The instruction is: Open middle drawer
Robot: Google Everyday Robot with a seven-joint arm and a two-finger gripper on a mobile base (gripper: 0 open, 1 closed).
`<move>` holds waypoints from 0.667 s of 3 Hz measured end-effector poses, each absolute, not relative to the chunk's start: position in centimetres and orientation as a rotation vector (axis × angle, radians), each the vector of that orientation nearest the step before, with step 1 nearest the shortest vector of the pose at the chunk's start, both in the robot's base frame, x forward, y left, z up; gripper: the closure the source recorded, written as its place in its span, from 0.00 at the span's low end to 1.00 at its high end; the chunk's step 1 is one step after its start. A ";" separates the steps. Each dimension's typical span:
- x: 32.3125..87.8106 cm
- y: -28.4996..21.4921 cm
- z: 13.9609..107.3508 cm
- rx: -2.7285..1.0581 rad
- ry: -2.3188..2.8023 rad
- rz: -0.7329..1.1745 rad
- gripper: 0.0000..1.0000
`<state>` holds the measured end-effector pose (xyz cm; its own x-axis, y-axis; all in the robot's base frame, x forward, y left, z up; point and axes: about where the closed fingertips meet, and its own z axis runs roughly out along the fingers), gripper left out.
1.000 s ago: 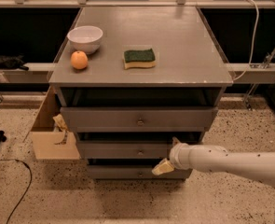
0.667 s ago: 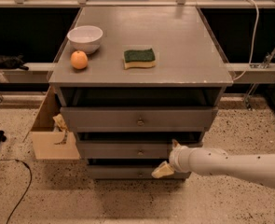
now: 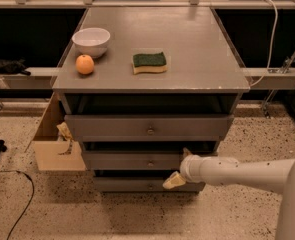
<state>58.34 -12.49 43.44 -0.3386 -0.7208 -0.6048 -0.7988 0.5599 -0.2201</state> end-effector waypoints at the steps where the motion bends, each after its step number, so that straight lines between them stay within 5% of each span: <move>1: 65.2 -13.1 43.4 -1.223 2.151 0.112 0.00; 2: 64.9 -13.8 41.5 -1.208 2.183 0.099 0.00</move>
Offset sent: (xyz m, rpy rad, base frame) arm 0.0996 -0.0201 0.0020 -0.0572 0.0109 -0.0315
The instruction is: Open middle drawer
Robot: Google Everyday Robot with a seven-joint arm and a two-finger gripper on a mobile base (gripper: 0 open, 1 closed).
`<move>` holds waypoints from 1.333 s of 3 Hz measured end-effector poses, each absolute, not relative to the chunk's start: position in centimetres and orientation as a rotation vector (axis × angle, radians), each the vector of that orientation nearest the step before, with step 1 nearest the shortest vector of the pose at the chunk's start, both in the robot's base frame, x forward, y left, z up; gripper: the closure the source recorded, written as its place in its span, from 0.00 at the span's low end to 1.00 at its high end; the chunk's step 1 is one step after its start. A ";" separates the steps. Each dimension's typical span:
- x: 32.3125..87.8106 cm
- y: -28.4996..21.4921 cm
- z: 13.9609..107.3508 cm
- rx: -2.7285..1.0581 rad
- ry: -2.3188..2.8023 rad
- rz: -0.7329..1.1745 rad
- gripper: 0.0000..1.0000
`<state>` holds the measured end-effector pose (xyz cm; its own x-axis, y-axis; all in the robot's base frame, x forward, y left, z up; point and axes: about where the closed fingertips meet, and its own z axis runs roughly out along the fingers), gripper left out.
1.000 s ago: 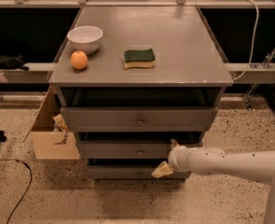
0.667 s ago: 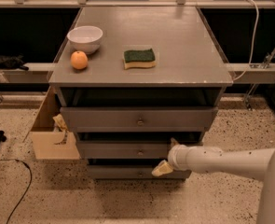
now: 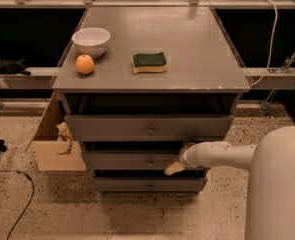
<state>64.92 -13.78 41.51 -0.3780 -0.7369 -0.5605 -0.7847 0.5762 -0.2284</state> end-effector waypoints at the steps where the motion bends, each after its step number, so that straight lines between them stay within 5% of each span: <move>1: 64.8 -13.9 40.9 -1.206 2.189 0.098 0.00; 3: 63.9 -13.8 38.6 -1.228 2.221 0.120 0.00; 4: 63.9 -13.8 38.6 -1.228 2.221 0.120 0.19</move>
Offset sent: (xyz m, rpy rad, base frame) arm -0.0111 -0.0045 -0.0285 -0.0161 0.0401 -0.0069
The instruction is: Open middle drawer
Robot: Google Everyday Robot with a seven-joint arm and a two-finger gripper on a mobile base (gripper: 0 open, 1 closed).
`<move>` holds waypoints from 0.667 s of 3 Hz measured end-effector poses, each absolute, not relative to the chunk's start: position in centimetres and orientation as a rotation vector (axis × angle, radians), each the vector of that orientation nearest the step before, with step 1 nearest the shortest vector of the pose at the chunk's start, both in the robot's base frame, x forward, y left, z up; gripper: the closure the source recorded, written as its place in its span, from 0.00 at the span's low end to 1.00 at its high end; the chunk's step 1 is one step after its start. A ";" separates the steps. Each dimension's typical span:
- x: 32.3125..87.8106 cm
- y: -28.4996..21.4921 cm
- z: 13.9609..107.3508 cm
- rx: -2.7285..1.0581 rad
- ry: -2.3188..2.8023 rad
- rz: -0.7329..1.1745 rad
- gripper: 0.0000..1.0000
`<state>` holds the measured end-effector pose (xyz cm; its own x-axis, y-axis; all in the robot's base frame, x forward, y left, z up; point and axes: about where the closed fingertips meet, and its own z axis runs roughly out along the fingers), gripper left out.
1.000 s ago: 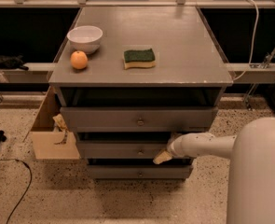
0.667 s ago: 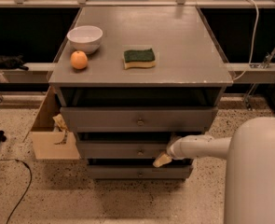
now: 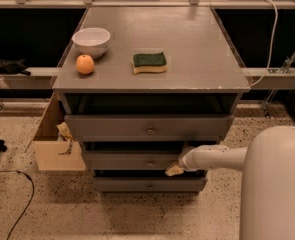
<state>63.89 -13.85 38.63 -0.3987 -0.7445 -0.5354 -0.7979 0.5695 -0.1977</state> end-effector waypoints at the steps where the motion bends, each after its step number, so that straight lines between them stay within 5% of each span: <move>1: 63.9 -13.8 38.6 -1.228 2.221 0.120 0.43; 2: 63.9 -13.8 38.6 -1.228 2.221 0.120 0.72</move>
Offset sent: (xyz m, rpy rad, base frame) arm 0.0000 0.0000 0.0000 0.0000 0.0000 0.0000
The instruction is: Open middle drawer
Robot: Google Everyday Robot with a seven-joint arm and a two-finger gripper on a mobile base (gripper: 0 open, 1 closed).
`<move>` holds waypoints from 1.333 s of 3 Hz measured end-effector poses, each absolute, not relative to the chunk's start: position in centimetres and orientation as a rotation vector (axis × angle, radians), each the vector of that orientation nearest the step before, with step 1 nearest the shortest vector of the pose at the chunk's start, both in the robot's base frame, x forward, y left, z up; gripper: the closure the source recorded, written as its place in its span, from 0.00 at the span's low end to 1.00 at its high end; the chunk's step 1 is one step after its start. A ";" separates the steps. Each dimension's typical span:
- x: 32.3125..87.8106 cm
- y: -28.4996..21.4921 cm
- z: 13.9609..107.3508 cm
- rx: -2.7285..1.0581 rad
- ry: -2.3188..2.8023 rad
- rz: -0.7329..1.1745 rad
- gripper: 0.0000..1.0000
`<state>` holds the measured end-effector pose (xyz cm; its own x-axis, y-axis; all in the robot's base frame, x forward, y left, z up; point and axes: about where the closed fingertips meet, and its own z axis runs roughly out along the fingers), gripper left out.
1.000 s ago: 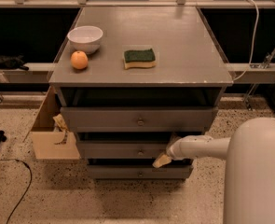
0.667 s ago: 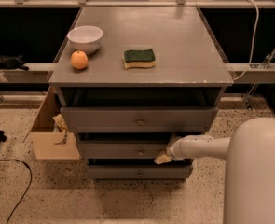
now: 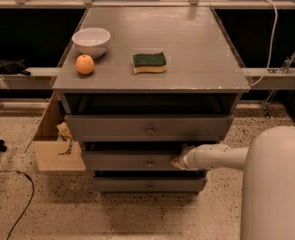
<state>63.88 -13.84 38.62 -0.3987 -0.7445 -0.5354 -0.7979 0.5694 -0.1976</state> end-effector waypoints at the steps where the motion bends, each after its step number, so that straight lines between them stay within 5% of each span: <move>1: 63.9 -13.8 38.6 -1.229 2.221 0.120 1.00; 4: 62.8 -14.1 39.7 -1.231 2.231 0.119 1.00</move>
Offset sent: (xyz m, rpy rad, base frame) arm 0.0000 0.0000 0.0000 0.0000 0.0000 0.0000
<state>62.79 -14.07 39.67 -0.4038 -0.7467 -0.5285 -0.7988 0.5694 -0.1942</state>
